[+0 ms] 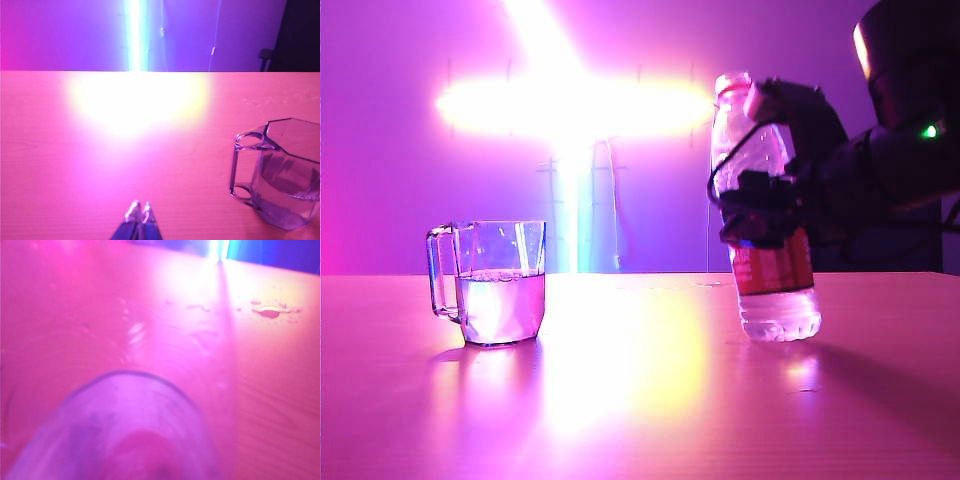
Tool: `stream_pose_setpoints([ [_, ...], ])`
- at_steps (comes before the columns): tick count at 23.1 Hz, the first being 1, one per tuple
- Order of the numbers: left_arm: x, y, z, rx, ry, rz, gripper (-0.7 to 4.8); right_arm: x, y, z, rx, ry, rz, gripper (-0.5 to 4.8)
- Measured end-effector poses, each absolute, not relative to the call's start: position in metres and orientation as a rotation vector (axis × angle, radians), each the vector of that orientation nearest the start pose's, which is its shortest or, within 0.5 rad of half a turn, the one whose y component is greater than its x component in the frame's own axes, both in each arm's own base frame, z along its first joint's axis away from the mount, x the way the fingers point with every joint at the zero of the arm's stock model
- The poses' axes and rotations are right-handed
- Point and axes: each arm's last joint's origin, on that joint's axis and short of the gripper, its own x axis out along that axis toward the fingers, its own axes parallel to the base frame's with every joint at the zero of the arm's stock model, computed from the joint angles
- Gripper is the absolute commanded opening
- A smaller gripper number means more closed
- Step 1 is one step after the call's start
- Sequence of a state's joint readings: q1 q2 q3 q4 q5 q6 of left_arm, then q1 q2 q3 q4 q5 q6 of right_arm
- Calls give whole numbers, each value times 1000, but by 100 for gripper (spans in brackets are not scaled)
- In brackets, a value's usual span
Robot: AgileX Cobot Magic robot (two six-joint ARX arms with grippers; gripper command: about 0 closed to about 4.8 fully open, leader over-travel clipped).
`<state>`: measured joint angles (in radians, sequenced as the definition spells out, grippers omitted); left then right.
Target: Pick up the mineral water bottle on the table and pour water into the mug until it's half full.
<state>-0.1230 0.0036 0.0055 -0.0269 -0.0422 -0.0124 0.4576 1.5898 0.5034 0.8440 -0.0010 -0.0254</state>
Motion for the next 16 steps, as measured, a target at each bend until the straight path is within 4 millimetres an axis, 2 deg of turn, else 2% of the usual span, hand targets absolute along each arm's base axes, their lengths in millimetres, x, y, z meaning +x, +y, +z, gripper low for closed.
stream_pose_setpoints([
  [1,97,-11,163,-10,25,-80,-2,257,127,156,-73,231,459,334],
  [6,97,-11,163,-10,25,-80,-2,257,127,155,-58,237,457,339],
  [9,97,-11,163,-10,25,-80,-2,254,125,153,-57,232,457,456],
  [10,97,-11,163,-10,25,-80,-2,253,124,152,-57,231,457,477],
  [16,97,-11,163,-10,25,-80,-2,231,114,145,-52,259,455,479],
])
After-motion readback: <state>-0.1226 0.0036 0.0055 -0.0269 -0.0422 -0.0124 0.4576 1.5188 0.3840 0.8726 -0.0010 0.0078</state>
